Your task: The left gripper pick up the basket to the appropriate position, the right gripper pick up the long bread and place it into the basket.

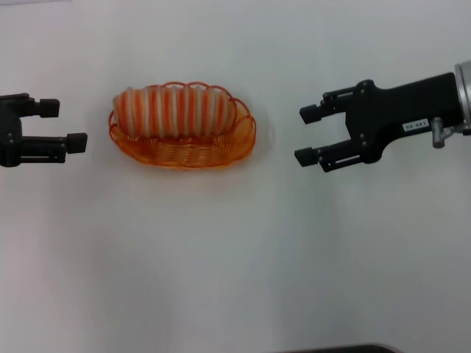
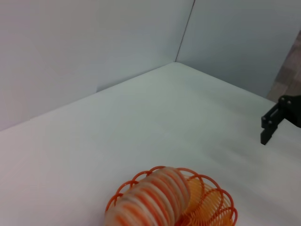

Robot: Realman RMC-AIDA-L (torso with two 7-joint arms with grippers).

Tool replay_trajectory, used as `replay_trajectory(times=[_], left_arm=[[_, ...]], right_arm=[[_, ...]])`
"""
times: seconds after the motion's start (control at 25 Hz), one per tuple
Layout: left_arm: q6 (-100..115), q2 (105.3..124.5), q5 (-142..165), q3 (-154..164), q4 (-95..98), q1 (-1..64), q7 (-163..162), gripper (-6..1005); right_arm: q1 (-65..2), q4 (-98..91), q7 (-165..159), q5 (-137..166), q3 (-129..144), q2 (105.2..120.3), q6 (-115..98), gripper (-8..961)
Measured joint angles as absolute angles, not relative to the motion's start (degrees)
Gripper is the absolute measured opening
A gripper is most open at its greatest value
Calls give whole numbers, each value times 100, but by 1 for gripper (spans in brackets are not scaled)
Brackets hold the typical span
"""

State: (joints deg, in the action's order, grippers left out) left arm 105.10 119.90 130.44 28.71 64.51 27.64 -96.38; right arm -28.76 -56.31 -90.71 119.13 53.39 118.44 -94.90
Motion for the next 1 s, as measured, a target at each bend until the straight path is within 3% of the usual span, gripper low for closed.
replay_trajectory(times=[1.0], left_arm=[[10237, 12006, 13207, 3104, 6216, 2759, -9580, 861]], right_arm=[[-2316, -5560, -8789, 12099, 5275, 11936, -9136, 780]])
